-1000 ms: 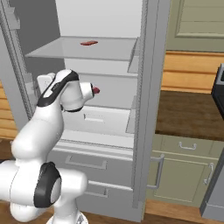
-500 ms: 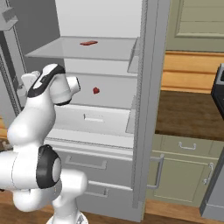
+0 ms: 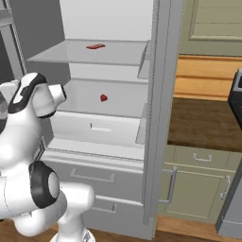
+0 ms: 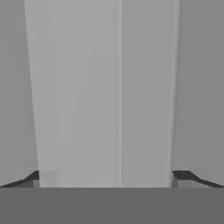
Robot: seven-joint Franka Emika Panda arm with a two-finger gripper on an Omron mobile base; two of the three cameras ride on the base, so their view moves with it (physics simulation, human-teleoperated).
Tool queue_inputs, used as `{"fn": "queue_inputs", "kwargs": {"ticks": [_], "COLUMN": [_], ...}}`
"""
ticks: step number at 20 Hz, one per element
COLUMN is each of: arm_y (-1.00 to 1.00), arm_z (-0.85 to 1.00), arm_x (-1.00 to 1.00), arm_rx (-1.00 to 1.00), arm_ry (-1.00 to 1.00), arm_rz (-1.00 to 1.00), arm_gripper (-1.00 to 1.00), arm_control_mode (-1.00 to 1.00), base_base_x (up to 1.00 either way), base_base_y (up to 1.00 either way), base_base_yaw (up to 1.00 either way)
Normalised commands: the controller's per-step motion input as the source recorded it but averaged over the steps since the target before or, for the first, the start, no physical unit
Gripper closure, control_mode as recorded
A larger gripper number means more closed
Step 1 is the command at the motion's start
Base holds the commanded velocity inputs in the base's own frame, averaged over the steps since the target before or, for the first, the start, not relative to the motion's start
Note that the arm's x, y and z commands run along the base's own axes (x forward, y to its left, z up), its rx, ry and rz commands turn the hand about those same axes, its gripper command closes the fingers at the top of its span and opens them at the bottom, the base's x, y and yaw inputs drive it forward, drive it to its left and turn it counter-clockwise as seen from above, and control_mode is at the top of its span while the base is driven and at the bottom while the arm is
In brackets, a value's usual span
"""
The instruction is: Take the strawberry from the fridge and place it on top of the pancake, located on the dining counter.
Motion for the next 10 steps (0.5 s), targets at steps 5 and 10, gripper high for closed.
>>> {"fn": "queue_inputs", "kwargs": {"ticks": [5,10], "arm_y": [0.52,-0.02], "arm_z": [-0.03,0.0], "arm_x": [-0.13,-0.11], "arm_rx": [0.0,0.0], "arm_ry": [-0.02,-0.03], "arm_rz": [0.0,0.0], "arm_gripper": [-1.0,-1.0], "arm_control_mode": [-1.0,-1.0], "base_base_x": [0.0,0.0], "base_base_y": [0.0,0.0], "base_base_yaw": [0.0,0.0]}}
